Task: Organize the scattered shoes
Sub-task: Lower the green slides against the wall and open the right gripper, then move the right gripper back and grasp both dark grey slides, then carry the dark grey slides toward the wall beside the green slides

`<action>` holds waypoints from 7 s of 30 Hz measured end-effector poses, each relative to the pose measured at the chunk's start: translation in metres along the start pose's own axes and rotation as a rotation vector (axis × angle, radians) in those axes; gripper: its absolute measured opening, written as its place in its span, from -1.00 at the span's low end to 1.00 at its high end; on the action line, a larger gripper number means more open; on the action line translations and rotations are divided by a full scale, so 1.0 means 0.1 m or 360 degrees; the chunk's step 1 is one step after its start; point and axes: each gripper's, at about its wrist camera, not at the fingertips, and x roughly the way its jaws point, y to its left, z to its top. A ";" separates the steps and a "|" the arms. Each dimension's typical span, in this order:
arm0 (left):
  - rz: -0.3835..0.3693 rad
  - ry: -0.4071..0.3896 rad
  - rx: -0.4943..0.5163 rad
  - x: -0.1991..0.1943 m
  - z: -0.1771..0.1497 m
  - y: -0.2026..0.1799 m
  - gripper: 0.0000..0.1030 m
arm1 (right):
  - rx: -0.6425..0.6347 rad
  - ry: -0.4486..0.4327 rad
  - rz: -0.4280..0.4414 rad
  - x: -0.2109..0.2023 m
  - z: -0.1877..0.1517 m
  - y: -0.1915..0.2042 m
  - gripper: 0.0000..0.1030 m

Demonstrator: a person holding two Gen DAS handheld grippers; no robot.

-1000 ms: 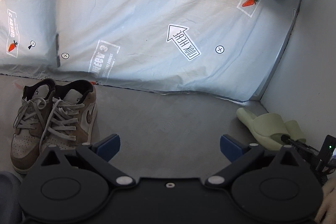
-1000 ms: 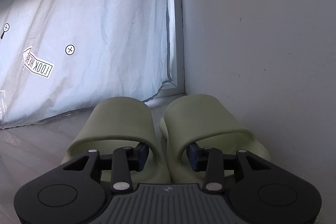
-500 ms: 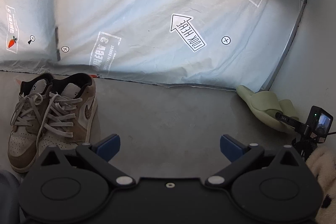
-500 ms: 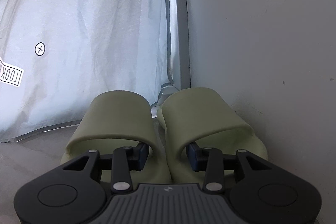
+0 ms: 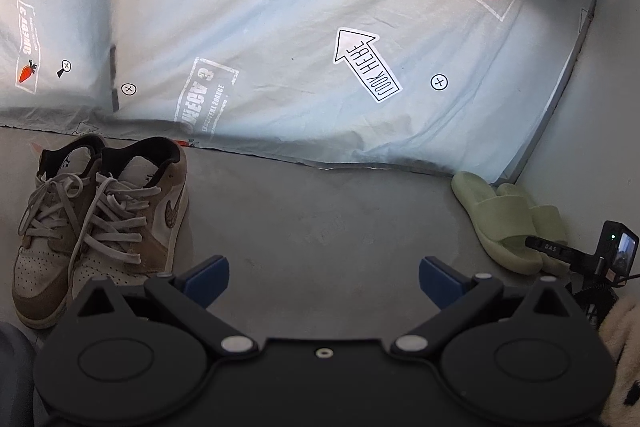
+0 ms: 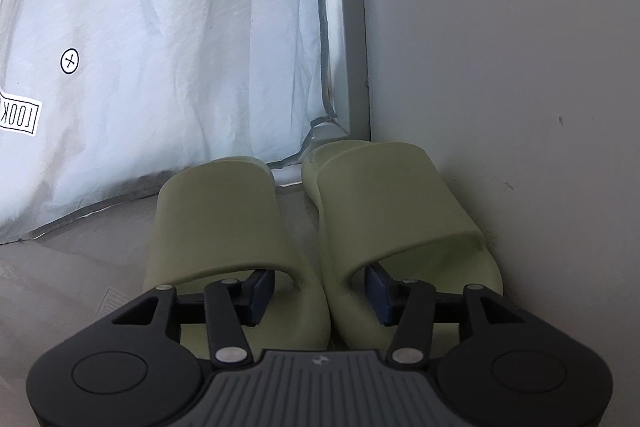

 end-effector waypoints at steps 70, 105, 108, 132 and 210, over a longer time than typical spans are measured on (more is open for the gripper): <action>-0.0038 0.0072 -0.0112 0.16 -0.16 0.06 0.99 | 0.0452 -0.0029 0.0289 -0.36 -0.22 0.58 -0.48; 0.0170 -0.0344 -0.0433 -1.82 -0.95 1.15 0.99 | 0.0049 0.0147 0.0431 -2.28 -1.10 1.56 0.83; 0.0190 -0.0349 -0.0426 -1.98 -0.97 1.43 0.99 | -0.0013 0.0120 0.0480 -2.50 -1.27 1.90 0.94; -0.0135 -0.0054 -0.0043 -2.10 -0.82 3.35 0.99 | -0.0363 0.0154 0.0627 -4.20 -2.87 4.61 0.83; -0.0395 -0.0180 0.0037 -1.52 -0.69 1.14 0.99 | -0.0253 -0.0639 -0.0270 -4.04 -1.22 2.00 -0.30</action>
